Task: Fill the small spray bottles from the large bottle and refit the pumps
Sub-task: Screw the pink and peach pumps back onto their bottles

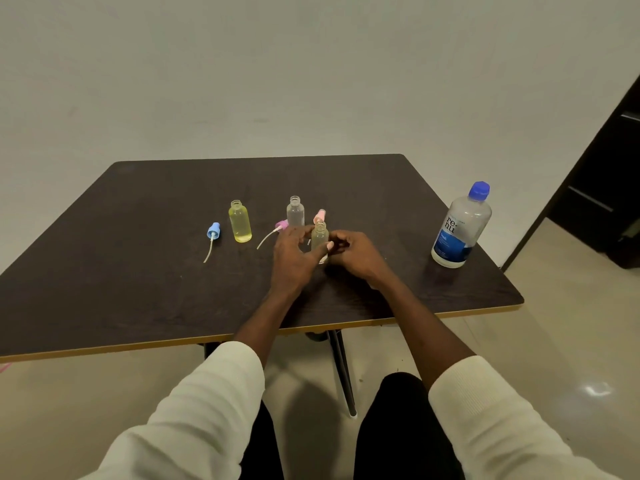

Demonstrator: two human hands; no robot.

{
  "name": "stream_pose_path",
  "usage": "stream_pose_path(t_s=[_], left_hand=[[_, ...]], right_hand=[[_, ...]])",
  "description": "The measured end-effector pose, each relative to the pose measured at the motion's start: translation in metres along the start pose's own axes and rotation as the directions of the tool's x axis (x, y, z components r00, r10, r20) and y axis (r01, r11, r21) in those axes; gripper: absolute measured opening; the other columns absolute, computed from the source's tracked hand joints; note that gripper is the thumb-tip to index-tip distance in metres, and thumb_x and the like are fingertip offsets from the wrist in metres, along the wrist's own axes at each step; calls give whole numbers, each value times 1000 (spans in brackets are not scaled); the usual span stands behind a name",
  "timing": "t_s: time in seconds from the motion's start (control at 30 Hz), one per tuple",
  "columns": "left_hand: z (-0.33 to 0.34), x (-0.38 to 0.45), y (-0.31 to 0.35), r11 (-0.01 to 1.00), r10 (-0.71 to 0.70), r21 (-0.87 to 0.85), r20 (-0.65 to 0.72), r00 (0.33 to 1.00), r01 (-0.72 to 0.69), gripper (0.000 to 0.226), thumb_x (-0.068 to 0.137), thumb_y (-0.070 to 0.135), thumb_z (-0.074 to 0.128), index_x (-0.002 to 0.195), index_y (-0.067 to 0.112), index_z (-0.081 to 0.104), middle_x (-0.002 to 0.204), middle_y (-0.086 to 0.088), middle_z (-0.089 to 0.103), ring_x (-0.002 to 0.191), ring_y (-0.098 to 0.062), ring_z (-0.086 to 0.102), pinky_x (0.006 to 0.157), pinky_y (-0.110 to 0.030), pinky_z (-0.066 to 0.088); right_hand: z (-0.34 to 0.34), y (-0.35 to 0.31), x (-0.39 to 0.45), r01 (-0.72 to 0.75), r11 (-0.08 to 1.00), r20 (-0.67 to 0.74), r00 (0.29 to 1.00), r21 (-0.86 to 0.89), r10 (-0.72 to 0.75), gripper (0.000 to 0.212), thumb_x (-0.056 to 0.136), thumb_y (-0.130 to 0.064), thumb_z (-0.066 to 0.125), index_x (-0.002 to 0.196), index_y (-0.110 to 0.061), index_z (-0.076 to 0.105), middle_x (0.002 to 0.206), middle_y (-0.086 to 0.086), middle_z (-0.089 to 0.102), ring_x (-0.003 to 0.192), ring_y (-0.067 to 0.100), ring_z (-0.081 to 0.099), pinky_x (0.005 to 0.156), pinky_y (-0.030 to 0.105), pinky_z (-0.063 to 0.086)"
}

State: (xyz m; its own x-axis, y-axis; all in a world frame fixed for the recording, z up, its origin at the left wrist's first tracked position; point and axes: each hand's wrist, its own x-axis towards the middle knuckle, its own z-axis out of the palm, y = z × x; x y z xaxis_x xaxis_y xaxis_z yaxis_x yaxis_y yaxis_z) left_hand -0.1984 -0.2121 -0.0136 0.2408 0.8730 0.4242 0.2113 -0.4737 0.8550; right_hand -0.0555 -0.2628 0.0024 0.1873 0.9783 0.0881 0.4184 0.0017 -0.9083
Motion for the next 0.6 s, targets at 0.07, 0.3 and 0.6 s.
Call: stream_pose_path(t_s=[0.07,0.3,0.6], left_hand=[[-1,-1,2,1000,8,-6,-4,1000,-8,30,78,22,84,103,20,68,96,5,64,88,-11,57,74,-17,45],[1,-1,-1,1000,12,5,-10,1000,-12,27,79,18,81,102,18,67,91,10,63,84,-7,60,72,-13,45],[4,2,-8,998,36,43,4,999,-36,30,78,23,81,105,18,68,96,3,66,87,-11,60,76,-18,47]], right_hand=[[-5,3,6,-48,995,-92,994,83,56,28,81,2,65,104,-13,71,98,2,73,92,13,69,84,27,57],[-2,12,59,-80,995,-291,952,65,96,31,89,-2,57,116,-13,66,77,2,66,66,11,61,65,29,55],[1,7,93,57,958,-54,996,-281,-75,16,86,-13,58,76,-13,70,75,0,69,68,12,60,70,31,48]])
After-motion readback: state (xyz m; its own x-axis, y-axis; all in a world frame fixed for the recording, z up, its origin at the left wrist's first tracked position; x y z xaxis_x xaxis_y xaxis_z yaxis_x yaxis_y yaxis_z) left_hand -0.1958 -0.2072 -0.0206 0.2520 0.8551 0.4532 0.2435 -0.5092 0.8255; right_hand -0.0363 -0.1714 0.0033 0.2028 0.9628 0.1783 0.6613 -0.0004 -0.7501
